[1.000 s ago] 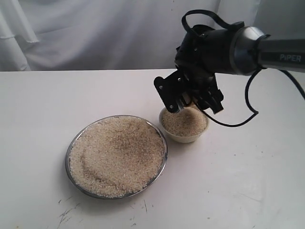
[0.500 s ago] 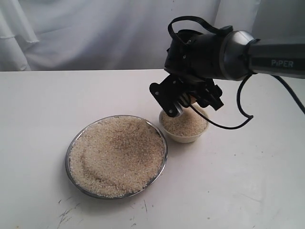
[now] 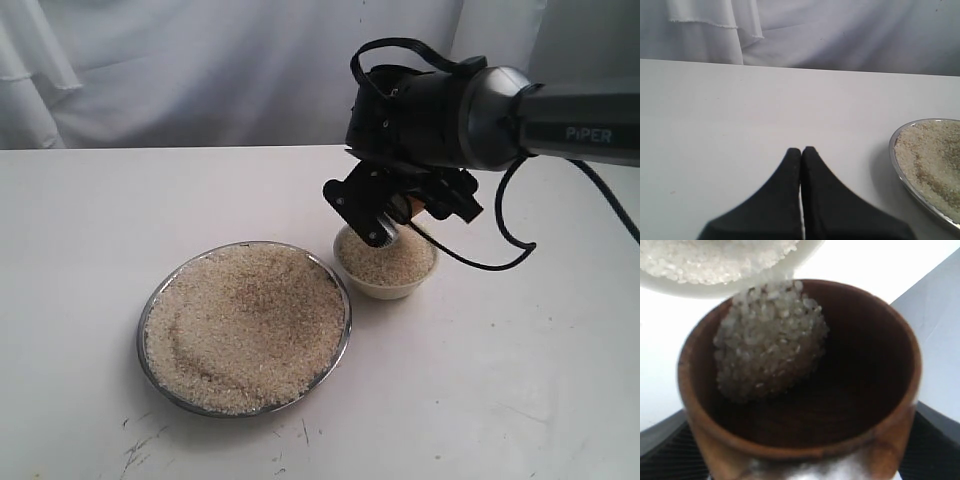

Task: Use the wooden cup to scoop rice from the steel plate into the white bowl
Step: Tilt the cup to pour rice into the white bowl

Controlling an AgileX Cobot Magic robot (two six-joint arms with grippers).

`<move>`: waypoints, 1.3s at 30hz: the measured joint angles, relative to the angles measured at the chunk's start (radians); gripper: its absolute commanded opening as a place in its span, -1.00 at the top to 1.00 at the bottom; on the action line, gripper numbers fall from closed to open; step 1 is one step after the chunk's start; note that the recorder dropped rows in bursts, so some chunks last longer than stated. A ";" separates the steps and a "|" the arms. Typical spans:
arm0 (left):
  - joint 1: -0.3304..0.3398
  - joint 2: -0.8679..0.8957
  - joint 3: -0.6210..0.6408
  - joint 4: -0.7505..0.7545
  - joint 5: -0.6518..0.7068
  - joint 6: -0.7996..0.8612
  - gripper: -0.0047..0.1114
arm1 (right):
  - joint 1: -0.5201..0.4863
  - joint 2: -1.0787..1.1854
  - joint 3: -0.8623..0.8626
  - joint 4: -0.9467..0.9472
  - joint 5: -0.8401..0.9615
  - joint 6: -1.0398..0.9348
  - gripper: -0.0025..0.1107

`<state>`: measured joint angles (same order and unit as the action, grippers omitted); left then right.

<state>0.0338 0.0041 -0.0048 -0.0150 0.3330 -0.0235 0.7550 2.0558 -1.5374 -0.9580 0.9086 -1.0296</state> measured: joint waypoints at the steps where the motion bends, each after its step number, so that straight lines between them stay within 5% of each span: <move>1: 0.000 0.000 0.000 0.000 0.000 0.000 0.92 | 0.001 0.005 0.000 -0.010 0.002 0.000 0.96; 39: 0.000 0.000 0.000 0.000 0.000 0.000 0.92 | 0.081 0.061 0.000 -0.197 0.078 0.004 0.96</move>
<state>0.0338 0.0041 -0.0048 -0.0150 0.3330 -0.0235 0.8357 2.1169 -1.5374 -1.1552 0.9862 -1.0261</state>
